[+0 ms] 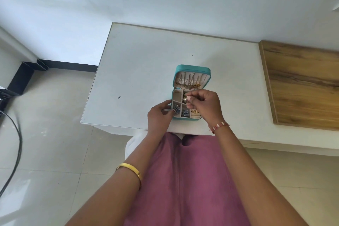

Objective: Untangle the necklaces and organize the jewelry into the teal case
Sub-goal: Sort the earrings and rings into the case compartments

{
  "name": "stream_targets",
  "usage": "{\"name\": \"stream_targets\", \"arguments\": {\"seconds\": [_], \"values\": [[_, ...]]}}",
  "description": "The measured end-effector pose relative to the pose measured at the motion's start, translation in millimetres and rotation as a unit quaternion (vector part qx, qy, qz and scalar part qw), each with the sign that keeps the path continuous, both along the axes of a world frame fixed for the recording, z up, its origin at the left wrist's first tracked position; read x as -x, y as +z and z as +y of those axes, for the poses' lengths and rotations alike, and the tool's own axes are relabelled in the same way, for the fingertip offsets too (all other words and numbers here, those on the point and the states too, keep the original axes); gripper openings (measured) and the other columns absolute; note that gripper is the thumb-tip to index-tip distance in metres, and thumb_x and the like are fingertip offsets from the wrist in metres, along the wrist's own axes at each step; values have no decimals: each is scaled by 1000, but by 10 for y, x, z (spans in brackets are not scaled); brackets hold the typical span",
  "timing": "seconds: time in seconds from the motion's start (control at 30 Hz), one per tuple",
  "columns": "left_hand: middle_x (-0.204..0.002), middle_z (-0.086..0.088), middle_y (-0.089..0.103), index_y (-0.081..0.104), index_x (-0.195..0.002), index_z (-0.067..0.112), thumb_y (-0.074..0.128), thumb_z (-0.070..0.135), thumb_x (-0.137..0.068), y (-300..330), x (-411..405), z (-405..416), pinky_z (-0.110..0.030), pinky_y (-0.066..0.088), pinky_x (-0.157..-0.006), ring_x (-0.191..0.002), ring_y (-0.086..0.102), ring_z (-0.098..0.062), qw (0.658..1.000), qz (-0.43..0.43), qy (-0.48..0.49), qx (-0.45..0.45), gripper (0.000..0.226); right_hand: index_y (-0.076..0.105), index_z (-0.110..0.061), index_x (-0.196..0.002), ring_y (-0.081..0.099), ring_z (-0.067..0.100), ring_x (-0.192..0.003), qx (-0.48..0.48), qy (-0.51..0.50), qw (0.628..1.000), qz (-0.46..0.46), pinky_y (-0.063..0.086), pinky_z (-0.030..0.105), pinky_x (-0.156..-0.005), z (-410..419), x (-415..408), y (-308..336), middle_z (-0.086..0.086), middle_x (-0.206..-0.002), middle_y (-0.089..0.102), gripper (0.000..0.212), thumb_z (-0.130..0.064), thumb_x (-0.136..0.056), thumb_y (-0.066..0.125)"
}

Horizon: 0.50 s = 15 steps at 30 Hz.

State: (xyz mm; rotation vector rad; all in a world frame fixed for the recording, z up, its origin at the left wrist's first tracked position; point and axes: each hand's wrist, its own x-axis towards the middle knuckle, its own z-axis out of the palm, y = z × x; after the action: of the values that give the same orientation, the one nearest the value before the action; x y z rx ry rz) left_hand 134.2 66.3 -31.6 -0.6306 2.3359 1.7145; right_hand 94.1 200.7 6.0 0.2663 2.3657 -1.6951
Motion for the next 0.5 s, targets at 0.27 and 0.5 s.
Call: {"name": "stream_targets", "arguments": {"seconds": [0.27, 0.5], "values": [[-88, 3, 69, 67, -109, 21, 64, 8, -83, -52, -13, -15, -9, 42, -75, -81, 63, -9, 1000, 10, 12, -9, 29, 69, 1, -97, 57, 3, -49, -113, 71, 991, 11, 50, 11, -55, -269, 262, -85, 14, -89, 69, 17, 3, -85, 57], [-85, 5, 67, 67, -108, 20, 64, 8, -83, -72, -13, -29, -10, 42, -75, -80, 61, -8, 1000, 15, 15, -17, 28, 69, -1, -100, 68, 31, -69, -128, 53, 990, 13, 54, 20, -62, -245, 257, -54, 19, -95, 70, 26, 7, -88, 48]]}}
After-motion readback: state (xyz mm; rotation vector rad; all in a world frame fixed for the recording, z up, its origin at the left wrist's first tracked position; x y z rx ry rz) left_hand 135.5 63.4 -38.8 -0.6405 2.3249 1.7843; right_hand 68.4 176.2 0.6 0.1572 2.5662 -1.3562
